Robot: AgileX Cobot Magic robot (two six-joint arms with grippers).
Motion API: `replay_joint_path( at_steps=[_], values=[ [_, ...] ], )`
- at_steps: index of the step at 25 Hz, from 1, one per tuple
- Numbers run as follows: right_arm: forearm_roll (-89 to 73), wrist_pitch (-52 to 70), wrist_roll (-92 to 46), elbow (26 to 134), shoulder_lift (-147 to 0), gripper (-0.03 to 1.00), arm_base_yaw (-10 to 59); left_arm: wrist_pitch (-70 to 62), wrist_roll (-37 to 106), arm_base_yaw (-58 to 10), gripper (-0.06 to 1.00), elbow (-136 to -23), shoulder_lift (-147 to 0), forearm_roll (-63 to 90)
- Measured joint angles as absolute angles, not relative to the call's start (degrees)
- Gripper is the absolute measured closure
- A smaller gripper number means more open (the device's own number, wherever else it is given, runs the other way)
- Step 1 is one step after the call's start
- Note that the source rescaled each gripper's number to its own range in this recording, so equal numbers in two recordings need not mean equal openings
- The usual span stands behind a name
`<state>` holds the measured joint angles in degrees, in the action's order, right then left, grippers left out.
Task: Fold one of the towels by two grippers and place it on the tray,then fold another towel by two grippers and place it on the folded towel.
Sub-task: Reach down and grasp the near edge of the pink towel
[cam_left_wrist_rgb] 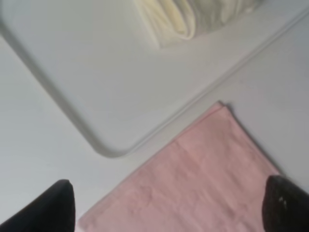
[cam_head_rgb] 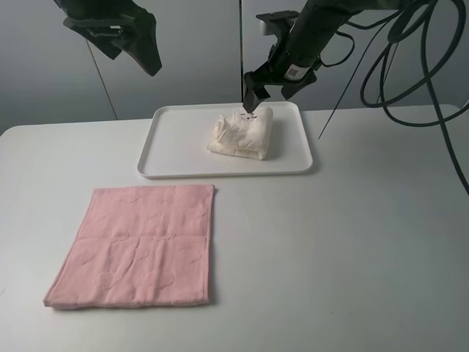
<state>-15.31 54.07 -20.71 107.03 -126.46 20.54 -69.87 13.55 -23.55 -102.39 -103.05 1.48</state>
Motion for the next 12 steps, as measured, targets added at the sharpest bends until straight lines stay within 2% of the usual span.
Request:
replay_joint_path(
  at_steps=[5,12],
  values=[
    [-14.53,53.83,-21.39,103.5,-123.01,-0.03,20.54,-69.75,13.69,-23.18,-0.05,-98.31,-101.35,-2.29],
    [-16.83,51.52,-24.1,92.65,-114.07,-0.03,20.65,-69.66,14.74,-17.65,-0.05,-80.14,-93.91,-3.07]
  ],
)
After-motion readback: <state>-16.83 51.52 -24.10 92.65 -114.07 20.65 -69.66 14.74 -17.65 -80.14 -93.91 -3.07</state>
